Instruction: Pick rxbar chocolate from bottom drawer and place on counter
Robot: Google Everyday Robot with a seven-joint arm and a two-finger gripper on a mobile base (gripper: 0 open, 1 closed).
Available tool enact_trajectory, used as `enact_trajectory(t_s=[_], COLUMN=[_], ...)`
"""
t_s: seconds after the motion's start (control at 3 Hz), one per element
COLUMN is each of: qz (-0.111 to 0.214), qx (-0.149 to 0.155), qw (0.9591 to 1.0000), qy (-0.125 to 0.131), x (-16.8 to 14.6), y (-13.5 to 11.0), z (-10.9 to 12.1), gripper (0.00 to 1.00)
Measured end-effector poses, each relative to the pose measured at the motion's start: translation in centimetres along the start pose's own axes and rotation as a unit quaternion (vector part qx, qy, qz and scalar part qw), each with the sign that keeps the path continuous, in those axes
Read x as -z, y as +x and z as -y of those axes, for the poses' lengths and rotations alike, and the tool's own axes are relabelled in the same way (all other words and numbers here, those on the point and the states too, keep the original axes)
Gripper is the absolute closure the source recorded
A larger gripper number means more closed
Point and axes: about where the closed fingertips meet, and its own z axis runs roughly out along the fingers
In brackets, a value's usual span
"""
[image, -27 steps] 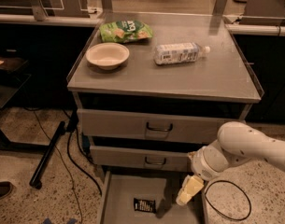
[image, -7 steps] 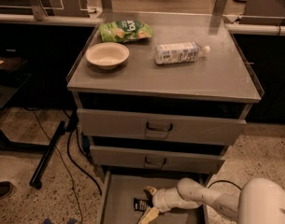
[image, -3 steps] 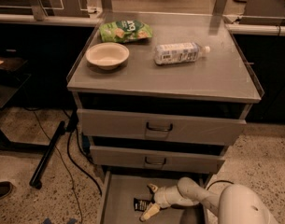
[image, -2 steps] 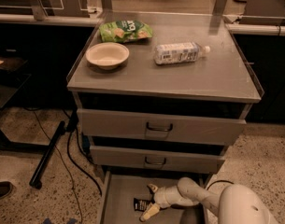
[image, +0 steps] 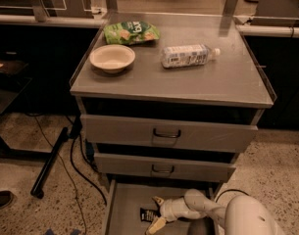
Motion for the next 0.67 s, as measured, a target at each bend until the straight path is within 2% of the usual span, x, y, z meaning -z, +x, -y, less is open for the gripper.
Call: enact_trajectory(t_s=[0.33,0.67], qz=[-0.003,-0.003], qx=[-0.008,-0.008], qw=[0.9999,0.9999], qy=[-0.009,-0.009], x=[-0.84,-0.82], y=[0.78,0.74], z=[-0.39,-0.4], gripper=[0.0,0.15])
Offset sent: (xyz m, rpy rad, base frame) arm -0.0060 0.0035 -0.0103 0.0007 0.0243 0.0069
